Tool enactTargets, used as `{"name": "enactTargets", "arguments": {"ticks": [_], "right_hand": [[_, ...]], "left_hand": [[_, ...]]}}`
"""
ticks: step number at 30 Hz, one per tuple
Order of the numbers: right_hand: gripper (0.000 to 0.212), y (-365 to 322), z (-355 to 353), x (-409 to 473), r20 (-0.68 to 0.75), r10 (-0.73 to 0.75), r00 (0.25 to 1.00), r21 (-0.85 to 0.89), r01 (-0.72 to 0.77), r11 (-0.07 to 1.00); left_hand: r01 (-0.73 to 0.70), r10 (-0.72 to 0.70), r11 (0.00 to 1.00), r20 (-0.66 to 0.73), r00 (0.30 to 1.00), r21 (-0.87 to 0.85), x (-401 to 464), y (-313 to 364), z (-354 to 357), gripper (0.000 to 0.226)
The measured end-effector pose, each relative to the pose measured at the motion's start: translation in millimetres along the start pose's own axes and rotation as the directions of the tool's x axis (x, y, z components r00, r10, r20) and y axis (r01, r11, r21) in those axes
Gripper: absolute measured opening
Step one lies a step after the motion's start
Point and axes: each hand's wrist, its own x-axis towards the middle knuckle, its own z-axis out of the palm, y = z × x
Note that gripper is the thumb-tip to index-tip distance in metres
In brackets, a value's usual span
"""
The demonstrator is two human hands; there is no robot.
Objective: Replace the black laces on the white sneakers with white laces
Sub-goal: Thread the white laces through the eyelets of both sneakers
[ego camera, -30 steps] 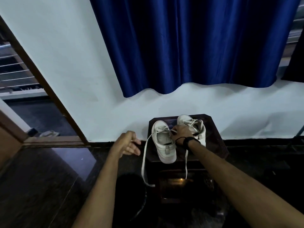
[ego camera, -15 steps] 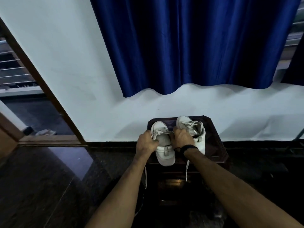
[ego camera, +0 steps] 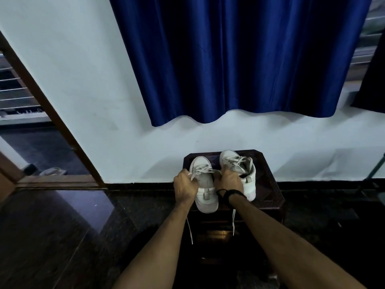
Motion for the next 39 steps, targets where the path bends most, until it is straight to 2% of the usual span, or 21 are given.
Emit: {"name": "enactTargets", "arguments": {"ticks": [3,5,6,8,10,12,15,19,21,23,24,26,29,31,33,36,39], "right_hand": [[0.050,-6.0,-34.7,10.6,0.071,0.019,0.997,-0.103,-0.012,0.995],[0.035,-16.1,-69.8,22.6,0.228,0.016,0.973,0.068,-0.032,0.997],[0.025,-22.7,-88.8,28.1,0.341,0.001,0.940,0.199,-0.074,0.977],[0.020,-38.4,-127.2,32.3,0.529,-0.035,0.848,0.360,-0.186,0.914],[0.021,-55.1,-160.5,33.8,0.605,-0.077,0.792,0.370,-0.194,0.909],[0.021,-72.3,-187.1,36.5,0.622,-0.106,0.776,0.312,-0.122,0.942],[0.022,-96.7,-220.8,32.3,0.539,-0.121,0.834,0.209,0.007,0.978],[0.024,-119.5,-249.7,22.1,0.475,-0.198,0.858,0.129,0.155,0.979],[0.019,-125.3,-259.0,19.7,0.358,-0.235,0.904,0.079,0.221,0.972],[0.013,-130.1,-268.1,18.6,0.229,-0.260,0.938,0.103,0.242,0.965],[0.012,-132.2,-271.9,19.5,0.199,-0.283,0.938,0.113,0.265,0.958],[0.012,-136.8,-279.3,18.7,0.232,-0.319,0.919,0.132,0.295,0.946],[0.017,-141.2,-281.0,16.8,0.267,-0.373,0.888,0.077,0.366,0.927],[0.015,-143.4,-279.0,16.6,0.186,-0.427,0.885,-0.033,0.440,0.897],[0.015,-144.2,-277.0,15.6,0.048,-0.458,0.888,-0.126,0.460,0.879],[0.016,-143.8,-275.4,14.9,-0.126,-0.474,0.872,-0.045,0.472,0.880],[0.012,-143.3,-270.5,15.0,-0.216,-0.446,0.868,0.067,0.469,0.881]], "left_hand": [[0.088,-0.098,0.995,0.214,0.972,0.055,14.6,13.5,-29.6,0.050],[0.110,-0.126,0.992,0.336,0.933,0.068,27.7,28.5,-60.0,0.061],[0.093,-0.116,0.993,0.375,0.920,0.078,34.7,38.2,-75.9,0.057],[0.032,-0.069,0.995,0.404,0.912,0.099,44.4,63.7,-109.5,0.037],[-0.028,-0.009,0.996,0.396,0.918,0.087,46.3,93.3,-140.4,0.021],[-0.069,0.059,0.998,0.389,0.919,0.012,43.7,121.2,-165.6,0.011],[-0.117,0.146,0.988,0.383,0.912,-0.098,38.4,153.9,-189.4,0.010],[-0.180,0.235,0.967,0.350,0.907,-0.182,33.7,178.9,-206.3,0.008],[-0.221,0.279,0.954,0.321,0.905,-0.205,32.7,182.6,-210.3,0.006],[-0.257,0.313,0.940,0.271,0.910,-0.225,31.2,185.1,-214.8,0.007],[-0.275,0.332,0.931,0.245,0.911,-0.240,30.0,187.0,-217.0,0.008],[-0.310,0.370,0.912,0.212,0.904,-0.269,28.5,191.2,-220.6,0.009],[-0.330,0.400,0.906,0.277,0.874,-0.266,25.3,196.4,-222.5,0.012],[-0.320,0.410,0.901,0.327,0.852,-0.293,23.0,197.0,-221.0,0.021],[-0.325,0.421,0.891,0.305,0.855,-0.318,22.0,195.9,-218.4,0.021],[-0.355,0.425,0.884,0.207,0.881,-0.303,23.2,194.2,-212.8,0.014],[-0.398,0.456,0.866,0.151,0.877,-0.303,20.8,194.1,-210.8,0.017]]}}
